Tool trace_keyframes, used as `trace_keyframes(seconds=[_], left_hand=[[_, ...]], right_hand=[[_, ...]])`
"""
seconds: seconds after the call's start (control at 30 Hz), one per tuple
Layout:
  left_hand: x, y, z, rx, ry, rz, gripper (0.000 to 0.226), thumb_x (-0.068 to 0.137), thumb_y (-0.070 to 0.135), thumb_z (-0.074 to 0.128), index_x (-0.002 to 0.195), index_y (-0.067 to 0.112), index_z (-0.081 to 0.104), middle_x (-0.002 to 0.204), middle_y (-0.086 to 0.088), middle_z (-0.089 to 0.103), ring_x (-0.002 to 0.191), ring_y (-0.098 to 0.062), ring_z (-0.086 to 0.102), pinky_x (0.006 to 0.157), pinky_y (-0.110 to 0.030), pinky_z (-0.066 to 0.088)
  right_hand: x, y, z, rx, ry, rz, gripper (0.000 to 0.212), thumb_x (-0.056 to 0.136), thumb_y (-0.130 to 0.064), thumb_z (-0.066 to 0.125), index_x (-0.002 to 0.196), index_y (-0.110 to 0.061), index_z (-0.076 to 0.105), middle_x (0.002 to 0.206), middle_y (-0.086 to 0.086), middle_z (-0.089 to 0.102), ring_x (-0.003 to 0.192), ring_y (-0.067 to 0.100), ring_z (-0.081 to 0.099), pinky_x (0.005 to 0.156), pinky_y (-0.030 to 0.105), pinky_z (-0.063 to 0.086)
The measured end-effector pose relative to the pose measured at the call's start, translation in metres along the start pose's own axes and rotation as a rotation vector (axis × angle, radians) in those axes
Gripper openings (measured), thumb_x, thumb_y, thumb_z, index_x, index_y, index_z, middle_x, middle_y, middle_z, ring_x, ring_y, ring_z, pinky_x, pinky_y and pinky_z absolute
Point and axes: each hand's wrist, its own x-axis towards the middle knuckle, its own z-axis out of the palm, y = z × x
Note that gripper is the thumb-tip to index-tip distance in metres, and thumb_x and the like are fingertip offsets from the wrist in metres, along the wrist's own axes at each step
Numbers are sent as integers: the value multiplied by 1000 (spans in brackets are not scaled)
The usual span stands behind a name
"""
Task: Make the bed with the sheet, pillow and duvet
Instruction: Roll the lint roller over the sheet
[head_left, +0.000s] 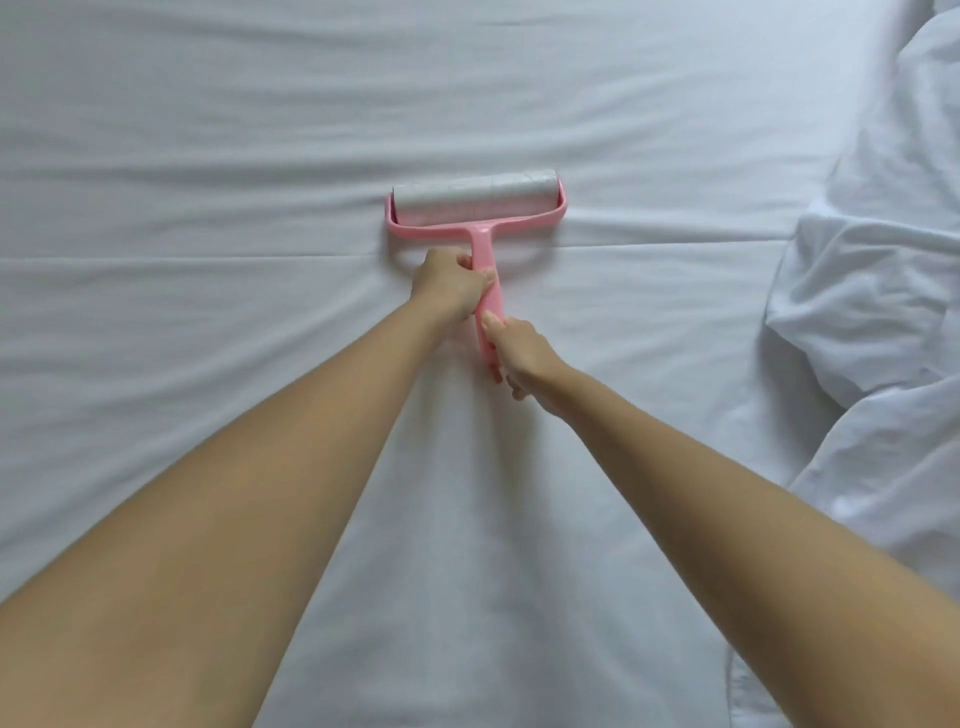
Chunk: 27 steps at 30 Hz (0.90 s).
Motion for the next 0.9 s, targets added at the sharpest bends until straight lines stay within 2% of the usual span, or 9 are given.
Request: trace_keyframes(seconds=[0.1,0.2,0.3,0.43,0.6,0.7,0.83,0.9], left_hand=[[-1,-6,4,-22,0,-37,15,92,18,56,101,9,64,99,-12,66,84,-25,60,60,-25,43],[-12,-22,13,-44,21,-51,19,91,19,58,101,5,64,106,-17,68,98,-31,64,77,-33,49],[-32,-38,23,-81,21,-67,12,90,19,58,93,8,63,101,-18,67,97,-33,64,86,-41,50],[-66,-55,36,-109,16,-80,8,90,18,58,85,13,57,85,-6,60,81,-23,56,83,-38,50],[-118,-80,46,-109,-73,-119,7,91,18,58,88,12,56,85,-4,58,81,-22,54,74,-32,45],[-152,-96,54,-107,-115,-146,8,91,18,57,88,11,57,84,-4,57,81,-22,54,76,-32,46],[-194,-114,63,-105,-149,-188,7,92,18,56,90,12,57,87,-5,58,82,-21,54,72,-27,42],[-210,-122,67,-102,-155,-198,7,92,19,56,90,13,56,87,-4,58,83,-21,54,73,-27,42]], right_hand=[[2,8,7,-39,25,-13,41,100,-38,22,66,-20,36,67,4,46,54,20,39,53,28,33],[-10,21,15,-62,32,-11,39,100,-39,23,66,-24,33,73,5,46,57,18,36,61,30,33],[-29,36,19,-67,-1,-13,38,100,-38,23,66,-25,34,76,5,47,55,15,35,57,29,30],[-63,56,24,-62,-41,10,39,101,-38,24,67,-22,37,68,3,49,54,15,37,56,30,30],[-118,84,40,-79,-76,61,42,101,-39,25,68,-19,40,65,4,53,50,14,41,55,29,31],[-151,102,48,-83,-95,100,43,101,-39,25,67,-18,40,64,3,55,39,5,44,55,26,31],[-191,119,59,-107,-140,128,43,101,-37,25,68,-16,41,61,3,54,43,6,40,55,24,31],[-206,124,63,-99,-163,137,43,101,-35,25,66,-16,40,59,2,54,36,3,41,53,24,30]])
